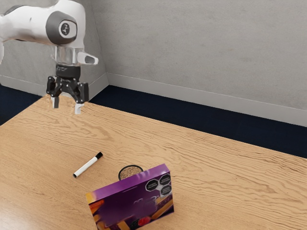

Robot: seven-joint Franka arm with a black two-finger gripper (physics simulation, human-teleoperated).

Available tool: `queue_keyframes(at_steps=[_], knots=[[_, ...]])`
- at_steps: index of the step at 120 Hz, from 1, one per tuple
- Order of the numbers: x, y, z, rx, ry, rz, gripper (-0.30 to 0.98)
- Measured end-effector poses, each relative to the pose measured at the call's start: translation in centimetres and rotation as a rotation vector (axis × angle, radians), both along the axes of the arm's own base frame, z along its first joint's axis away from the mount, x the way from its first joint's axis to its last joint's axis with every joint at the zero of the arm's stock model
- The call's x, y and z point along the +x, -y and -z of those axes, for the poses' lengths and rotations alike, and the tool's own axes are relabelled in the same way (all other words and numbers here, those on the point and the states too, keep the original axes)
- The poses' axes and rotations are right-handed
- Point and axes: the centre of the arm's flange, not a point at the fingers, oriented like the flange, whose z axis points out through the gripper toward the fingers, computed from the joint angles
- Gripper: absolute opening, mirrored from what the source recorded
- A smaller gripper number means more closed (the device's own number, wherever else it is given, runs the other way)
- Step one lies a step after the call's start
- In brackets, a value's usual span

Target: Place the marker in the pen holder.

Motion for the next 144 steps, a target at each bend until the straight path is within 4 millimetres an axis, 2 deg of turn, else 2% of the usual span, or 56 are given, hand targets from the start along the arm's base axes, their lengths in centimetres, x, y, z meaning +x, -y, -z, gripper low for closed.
queue_keyframes(at_steps=[7, 17, 24, 28, 40, 51, 59, 70, 88, 116, 144], knots=[[2.5, 1.9, 0.0, 0.013, 0.112, 0.052, 0.69], [4.4, 4.2, -0.5, 0.009, 0.224, 0.105, 0.69], [5.6, 4.7, -0.2, 0.010, 0.268, 0.120, 0.69], [5.8, 4.4, 0.7, 0.011, 0.269, 0.118, 0.69], [5.9, 2.4, 8.8, 0.010, 0.178, 0.090, 0.69], [3.7, 1.4, 15.8, 0.001, 0.122, 0.083, 0.69], [1.7, 1.2, 19.3, -0.007, 0.121, 0.094, 0.69], [0.0, 1.1, 22.3, -0.012, 0.157, 0.118, 0.69], [0.2, -0.6, 24.2, 0.007, 0.245, 0.153, 0.69], [1.4, -0.9, 25.8, 0.014, 0.328, 0.225, 0.68], [1.6, -0.7, 26.1, 0.006, 0.366, 0.256, 0.46]])
